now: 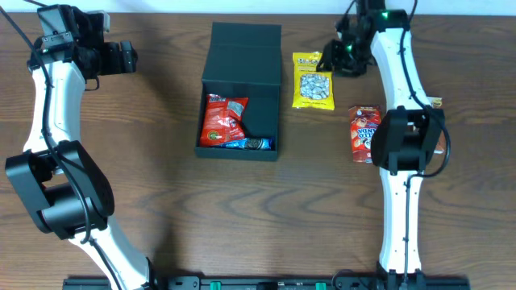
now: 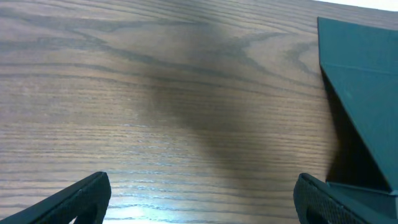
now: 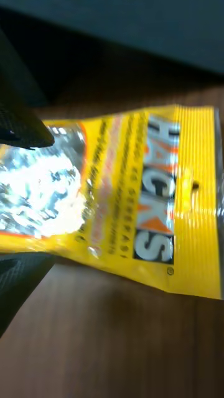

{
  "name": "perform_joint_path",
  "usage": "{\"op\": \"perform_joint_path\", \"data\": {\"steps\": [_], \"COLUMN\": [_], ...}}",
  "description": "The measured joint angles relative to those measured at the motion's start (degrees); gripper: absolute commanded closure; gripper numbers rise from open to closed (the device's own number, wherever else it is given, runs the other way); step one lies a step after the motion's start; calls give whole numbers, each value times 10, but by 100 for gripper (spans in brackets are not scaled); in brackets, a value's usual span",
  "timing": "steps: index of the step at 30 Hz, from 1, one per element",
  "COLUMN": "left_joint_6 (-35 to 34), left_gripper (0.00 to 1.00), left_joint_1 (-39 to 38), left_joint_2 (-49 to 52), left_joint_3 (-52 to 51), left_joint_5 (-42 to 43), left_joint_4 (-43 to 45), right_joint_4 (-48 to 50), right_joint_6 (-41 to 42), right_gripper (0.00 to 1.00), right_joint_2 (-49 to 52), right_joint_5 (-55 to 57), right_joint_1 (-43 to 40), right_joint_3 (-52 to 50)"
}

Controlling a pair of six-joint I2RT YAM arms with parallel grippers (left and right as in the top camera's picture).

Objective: Pack container
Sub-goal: 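Regrasp the yellow Hacks bag by its top edge with the right gripper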

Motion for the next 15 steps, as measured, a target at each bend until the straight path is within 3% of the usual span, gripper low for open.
{"op": "perform_joint_path", "data": {"steps": [3,12,15], "left_joint_6": [-11,-34,-41], "left_gripper": [5,5,5], "left_joint_1": [0,0,0], "left_joint_2": [0,0,0], "left_joint_3": [0,0,0], "left_joint_5": [2,3,3], "left_joint_4": [0,0,-1], "right_joint_4": [15,31,31], "right_joint_6": [-8,-12,-14], "right_gripper": [34,35,48], "right_joint_2": [9,37,39], "right_joint_5": [-22,-65,-81], "right_joint_1": [-9,-14,-14], "right_joint_3": [-1,-1,0]}}
